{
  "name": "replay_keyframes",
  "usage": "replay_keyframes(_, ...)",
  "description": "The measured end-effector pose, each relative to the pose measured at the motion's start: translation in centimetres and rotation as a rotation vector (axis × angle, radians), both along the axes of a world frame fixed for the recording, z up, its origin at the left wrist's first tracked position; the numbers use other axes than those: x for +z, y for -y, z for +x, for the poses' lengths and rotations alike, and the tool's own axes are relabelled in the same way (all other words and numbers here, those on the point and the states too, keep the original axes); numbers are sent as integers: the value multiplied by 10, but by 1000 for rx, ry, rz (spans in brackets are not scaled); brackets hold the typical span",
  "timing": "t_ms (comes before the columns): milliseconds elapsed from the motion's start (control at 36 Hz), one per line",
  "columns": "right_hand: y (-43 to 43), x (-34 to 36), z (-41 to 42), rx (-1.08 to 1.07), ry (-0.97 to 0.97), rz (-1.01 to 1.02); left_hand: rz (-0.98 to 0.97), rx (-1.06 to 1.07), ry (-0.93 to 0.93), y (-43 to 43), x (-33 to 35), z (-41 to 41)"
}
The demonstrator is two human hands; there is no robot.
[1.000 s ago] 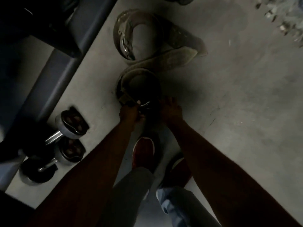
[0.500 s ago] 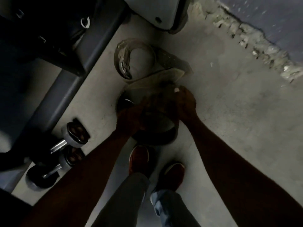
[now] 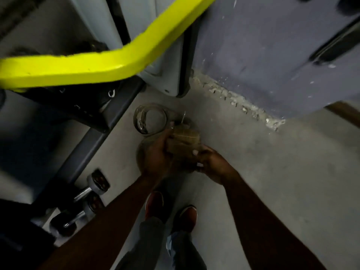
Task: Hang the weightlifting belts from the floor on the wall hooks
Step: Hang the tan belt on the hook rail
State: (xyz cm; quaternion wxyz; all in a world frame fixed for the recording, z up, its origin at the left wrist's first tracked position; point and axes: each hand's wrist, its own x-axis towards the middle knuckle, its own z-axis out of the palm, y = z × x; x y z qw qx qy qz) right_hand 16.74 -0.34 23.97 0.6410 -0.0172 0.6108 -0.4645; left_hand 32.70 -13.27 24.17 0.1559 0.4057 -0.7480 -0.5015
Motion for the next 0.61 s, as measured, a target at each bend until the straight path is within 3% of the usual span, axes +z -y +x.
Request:
replay_keyframes(83, -3, 63, -8, -115, -20, -60, 231, 208, -6, -17, 65, -16)
replay_keyframes(167, -11, 138, -23, -180, -85, -102, 380, 113, 89, -31, 124, -27)
replay_keyframes(250, -21, 200, -39, -218, -182, -141, 289, -39, 41, -45, 185, -41)
replay_keyframes(361, -28, 282, -60, -228, -302, -239, 252, -70, -84, -50, 263, -69)
replay_keyframes(472, -40, 374, -70, -131, -482, -332, 57, -159, -251, -50, 349, -100)
replay_keyframes(611, -55, 458, -86, -223, -665, -418, 33, -237, -399, -49, 433, -136)
